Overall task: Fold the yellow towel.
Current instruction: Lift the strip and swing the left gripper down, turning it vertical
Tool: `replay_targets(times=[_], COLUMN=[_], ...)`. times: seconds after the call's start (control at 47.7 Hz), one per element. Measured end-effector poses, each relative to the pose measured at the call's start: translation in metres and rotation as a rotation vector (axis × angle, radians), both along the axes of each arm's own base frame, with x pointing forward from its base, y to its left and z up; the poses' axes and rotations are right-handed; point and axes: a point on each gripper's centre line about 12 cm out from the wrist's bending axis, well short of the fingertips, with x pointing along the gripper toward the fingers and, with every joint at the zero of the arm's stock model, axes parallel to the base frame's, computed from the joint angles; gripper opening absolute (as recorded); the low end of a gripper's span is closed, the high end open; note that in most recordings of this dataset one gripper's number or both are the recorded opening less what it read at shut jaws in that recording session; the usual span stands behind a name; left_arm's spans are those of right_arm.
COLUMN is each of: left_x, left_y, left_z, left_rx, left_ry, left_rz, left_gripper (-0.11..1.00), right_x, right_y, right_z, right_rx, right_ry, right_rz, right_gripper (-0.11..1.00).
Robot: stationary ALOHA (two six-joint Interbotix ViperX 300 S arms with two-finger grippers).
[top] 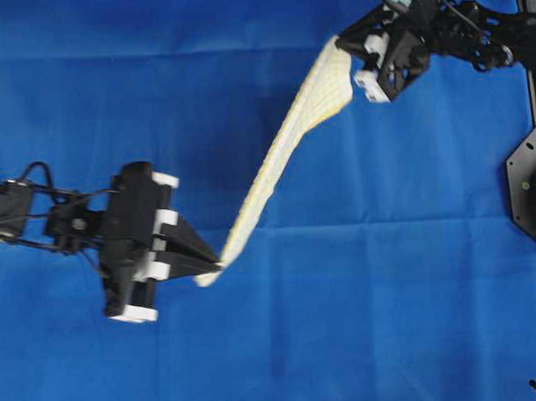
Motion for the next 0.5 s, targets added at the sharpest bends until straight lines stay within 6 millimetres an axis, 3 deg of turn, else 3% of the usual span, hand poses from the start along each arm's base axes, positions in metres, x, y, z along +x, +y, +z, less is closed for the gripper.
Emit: replay_targets(times=[0.272, 0.503], left_x=[0.058, 0.099], left_y=[-0.013, -0.02], left_z=[0.002, 0.008], left_rx=[0.041, 0.119], left_ry=[-0.035, -0.077], left_rz=[-0.024, -0.063], left_gripper=[0.03, 0.03], right_x=[0.009, 0.012], right_y=[-0.017, -0.019], right_z=[0.005, 0.004], right_rx=[-0.029, -0.033], right_ry=[0.001, 0.007], right_rz=[-0.012, -0.007], right_gripper=[0.04, 0.04])
